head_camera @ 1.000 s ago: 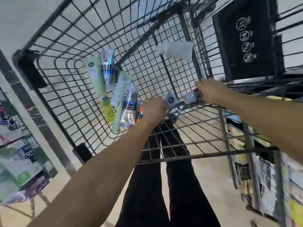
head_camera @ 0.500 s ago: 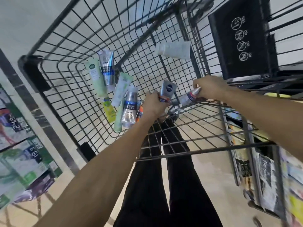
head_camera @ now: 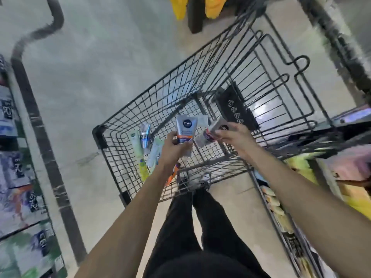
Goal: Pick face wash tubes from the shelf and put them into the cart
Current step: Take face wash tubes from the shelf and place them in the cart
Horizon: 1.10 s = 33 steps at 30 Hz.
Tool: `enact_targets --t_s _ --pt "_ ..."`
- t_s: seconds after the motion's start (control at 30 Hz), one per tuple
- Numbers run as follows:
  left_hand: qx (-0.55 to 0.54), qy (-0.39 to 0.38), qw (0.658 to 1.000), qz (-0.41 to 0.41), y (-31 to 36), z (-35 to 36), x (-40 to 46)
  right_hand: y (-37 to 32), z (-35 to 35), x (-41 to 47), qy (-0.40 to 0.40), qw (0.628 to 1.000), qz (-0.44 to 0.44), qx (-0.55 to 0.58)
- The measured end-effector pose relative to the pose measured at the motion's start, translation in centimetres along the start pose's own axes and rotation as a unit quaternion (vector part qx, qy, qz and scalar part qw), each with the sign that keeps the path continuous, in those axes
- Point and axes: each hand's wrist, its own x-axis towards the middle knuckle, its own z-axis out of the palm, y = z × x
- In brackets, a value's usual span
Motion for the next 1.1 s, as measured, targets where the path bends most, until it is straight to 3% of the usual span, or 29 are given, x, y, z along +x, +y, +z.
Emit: enact_targets --t_s 0.23,0.43,0.67,0.83,1.1 --pt "-0.061 -0.068 0.990 0.104 9.1 -0.2 -10.6 -3.2 1.0 -12.3 0.000 0.959 -0.080 0.272" --pt "-0.038 -0.181 0.968 0.170 11.9 0.2 -16.6 -3.3 1.1 -20.3 0.075 0.931 -0.154 0.321" --pt "0.056 -0.286 0.936 0.197 9.8 2.5 -22.1 1.7 -1.1 -30.2 0.127 0.888 -0.245 0.368" --pt "0.078 -0.376 0.904 0.187 6.3 6.0 -27.0 8.1 -3.7 -37.0 0.223 0.866 -0.277 0.350" --pt "0.143 -0.494 0.842 0.162 -0.9 13.8 -34.8 19.7 -6.9 -49.4 0.330 0.802 -0.297 0.400"
